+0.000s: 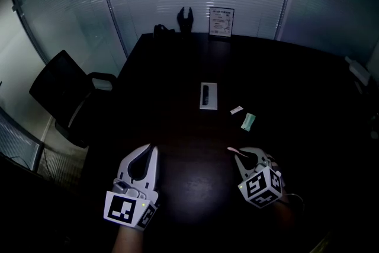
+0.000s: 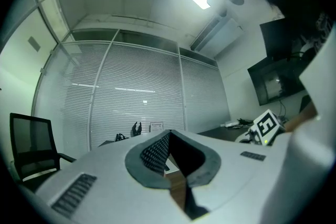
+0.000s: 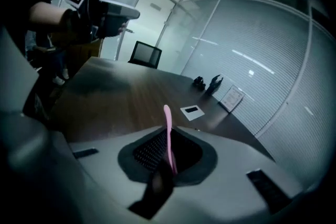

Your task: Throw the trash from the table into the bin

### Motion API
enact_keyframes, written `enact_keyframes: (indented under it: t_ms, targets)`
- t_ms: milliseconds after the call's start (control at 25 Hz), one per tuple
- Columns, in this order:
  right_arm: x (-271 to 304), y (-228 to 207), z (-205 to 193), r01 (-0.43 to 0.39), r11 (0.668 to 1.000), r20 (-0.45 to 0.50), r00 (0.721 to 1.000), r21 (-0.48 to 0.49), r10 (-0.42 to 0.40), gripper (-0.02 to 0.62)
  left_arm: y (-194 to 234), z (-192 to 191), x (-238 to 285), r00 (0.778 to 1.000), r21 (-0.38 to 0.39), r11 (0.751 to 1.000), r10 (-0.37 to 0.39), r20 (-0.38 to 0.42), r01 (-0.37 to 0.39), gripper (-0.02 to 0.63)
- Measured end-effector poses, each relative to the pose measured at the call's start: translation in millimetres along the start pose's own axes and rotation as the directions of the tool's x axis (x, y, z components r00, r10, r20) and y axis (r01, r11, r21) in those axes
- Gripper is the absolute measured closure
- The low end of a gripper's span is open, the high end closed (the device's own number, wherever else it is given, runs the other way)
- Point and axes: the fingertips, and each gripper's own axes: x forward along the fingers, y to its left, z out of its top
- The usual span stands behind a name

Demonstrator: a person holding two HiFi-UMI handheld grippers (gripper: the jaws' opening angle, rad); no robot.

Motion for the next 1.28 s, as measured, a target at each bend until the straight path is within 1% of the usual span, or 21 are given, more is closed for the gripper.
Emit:
enact_keyframes:
  t_ms: [80, 160, 320, 440, 600, 720, 800, 840, 960, 1040, 1080, 1160, 1200, 1280]
  targets:
    - [-21.2, -2.6, 12.8, 0.067, 0.997, 0.038, 0.997, 0.040, -0.069, 0.565, -7.2, 0.9, -2.8, 1.000, -0.003, 1.000, -0.025, 0.006, 0.025, 0.606]
    - [-40.7, 1.7, 23.1, 0.112, 0.992, 0.064, 0.991, 0.061, -0.116, 0.565, -14.7, 0.7, -6.5, 0.999, -0.003, 0.999, -0.051, 0.004, 0.051, 0.606]
    - [-76.5, 16.4, 32.0, 0.177, 0.979, 0.093, 0.978, 0.101, -0.186, 0.565, -26.9, -2.3, -17.0, 0.995, 0.001, 0.996, -0.094, -0.013, 0.094, 0.606]
    - [-102.8, 27.2, 29.1, 0.224, 0.967, 0.092, 0.968, 0.119, -0.235, 0.565, -37.2, -2.2, -28.1, 0.991, 0.000, 0.991, -0.131, -0.004, 0.131, 0.606]
    - [-139.2, 42.0, 26.5, 0.307, 0.942, 0.085, 0.944, 0.135, -0.320, 0.565, -56.0, -3.9, -47.8, 0.982, -0.010, 0.982, -0.190, -0.005, 0.190, 0.606]
    - [-169.2, 54.9, 28.7, 0.372, 0.911, 0.097, 0.915, 0.176, -0.392, 0.565, -74.9, -4.2, -64.6, 0.970, -0.011, 0.970, -0.243, 0.005, 0.243, 0.606]
    - [-189.3, 60.3, 29.2, 0.423, 0.873, 0.103, 0.884, 0.243, -0.456, 0.565, -85.6, -3.8, -75.6, 0.961, -0.012, 0.961, -0.277, 0.011, 0.278, 0.606]
    - [-199.8, 62.2, 28.6, 0.447, 0.846, 0.105, 0.864, 0.289, -0.493, 0.565, -89.9, -2.6, -81.1, 0.956, -0.011, 0.956, -0.293, 0.015, 0.293, 0.606]
    - [-232.3, 65.7, 23.2, 0.508, 0.744, 0.100, 0.794, 0.434, -0.600, 0.565, -99.9, 6.3, -93.1, 0.946, -0.008, 0.947, -0.322, 0.044, 0.323, 0.606]
    - [-253.5, 64.5, 14.3, 0.539, 0.674, 0.079, 0.749, 0.505, -0.658, 0.565, -108.9, 14.0, -96.4, 0.934, -0.016, 0.937, -0.348, 0.077, 0.350, 0.606]
    - [-264.0, 63.2, 8.7, 0.552, 0.640, 0.066, 0.728, 0.534, -0.682, 0.565, -112.6, 15.4, -97.4, 0.930, -0.017, 0.933, -0.358, 0.082, 0.360, 0.606]
    - [-284.9, 60.4, -3.6, 0.580, 0.577, 0.038, 0.686, 0.575, -0.726, 0.565, -119.2, 13.7, -99.2, 0.926, -0.019, 0.927, -0.372, 0.065, 0.374, 0.606]
    - [-294.9, 59.0, -9.4, 0.597, 0.550, 0.021, 0.666, 0.584, -0.745, 0.565, -123.5, 13.9, -99.5, 0.923, -0.023, 0.924, -0.379, 0.063, 0.381, 0.606]
    - [-312.8, 56.1, -19.4, 0.629, 0.508, -0.008, 0.633, 0.588, -0.774, 0.565, -133.8, 14.9, -98.2, 0.917, -0.030, 0.917, -0.395, 0.062, 0.397, 0.606]
